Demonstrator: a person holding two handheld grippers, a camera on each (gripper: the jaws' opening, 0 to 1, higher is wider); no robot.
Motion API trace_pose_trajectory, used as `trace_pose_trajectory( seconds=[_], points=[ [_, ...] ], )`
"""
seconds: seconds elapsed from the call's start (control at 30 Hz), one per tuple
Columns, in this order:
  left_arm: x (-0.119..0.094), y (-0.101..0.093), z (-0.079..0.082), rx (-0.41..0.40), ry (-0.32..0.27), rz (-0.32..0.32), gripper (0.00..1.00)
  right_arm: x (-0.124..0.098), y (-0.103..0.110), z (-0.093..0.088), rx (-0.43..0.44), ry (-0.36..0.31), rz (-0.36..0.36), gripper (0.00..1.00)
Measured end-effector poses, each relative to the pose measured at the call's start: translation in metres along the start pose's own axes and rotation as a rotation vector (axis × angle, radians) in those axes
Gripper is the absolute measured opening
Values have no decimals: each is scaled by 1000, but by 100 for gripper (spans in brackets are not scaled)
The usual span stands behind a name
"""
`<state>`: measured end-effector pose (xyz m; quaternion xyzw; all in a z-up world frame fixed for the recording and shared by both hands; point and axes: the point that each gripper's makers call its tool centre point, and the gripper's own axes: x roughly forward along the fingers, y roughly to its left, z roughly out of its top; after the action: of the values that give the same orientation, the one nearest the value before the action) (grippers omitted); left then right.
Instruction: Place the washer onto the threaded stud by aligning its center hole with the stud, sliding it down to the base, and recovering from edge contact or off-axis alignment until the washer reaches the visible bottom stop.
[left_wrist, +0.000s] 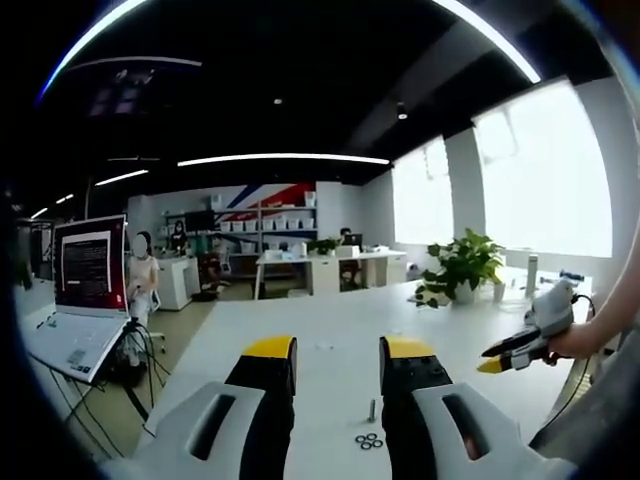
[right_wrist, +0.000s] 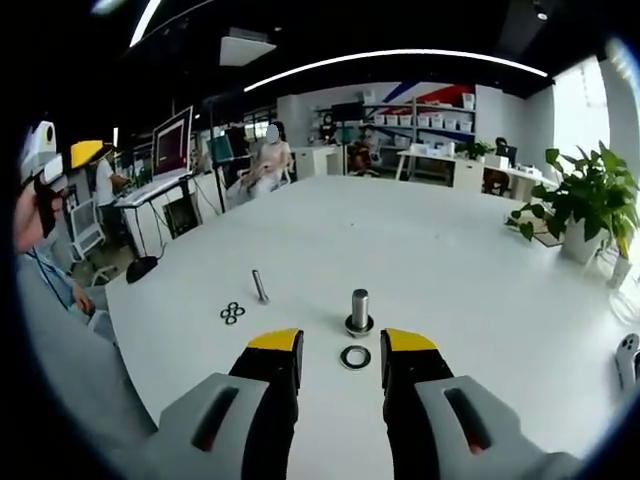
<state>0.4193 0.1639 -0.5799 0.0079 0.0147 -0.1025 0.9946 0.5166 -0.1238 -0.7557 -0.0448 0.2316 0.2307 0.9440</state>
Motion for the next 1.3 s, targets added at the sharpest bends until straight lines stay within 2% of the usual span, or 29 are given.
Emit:
trace_pose_trajectory(
  seconds=[0.2,0.43,0.83,1.3],
  points=[
    [1,-2,2,-3,-10,4,31,10,7,-2,-1,4,22,33],
    [2,-6,-4,7,9,9,31,23,10,-12,-3,19,33,33],
    [1,-8,-7,19,20,29,31,44,-4,-29,20,43,27,33],
    [2,-9,-13,10,32,41,32,60,-3,-48,13,86,42,33]
  ],
)
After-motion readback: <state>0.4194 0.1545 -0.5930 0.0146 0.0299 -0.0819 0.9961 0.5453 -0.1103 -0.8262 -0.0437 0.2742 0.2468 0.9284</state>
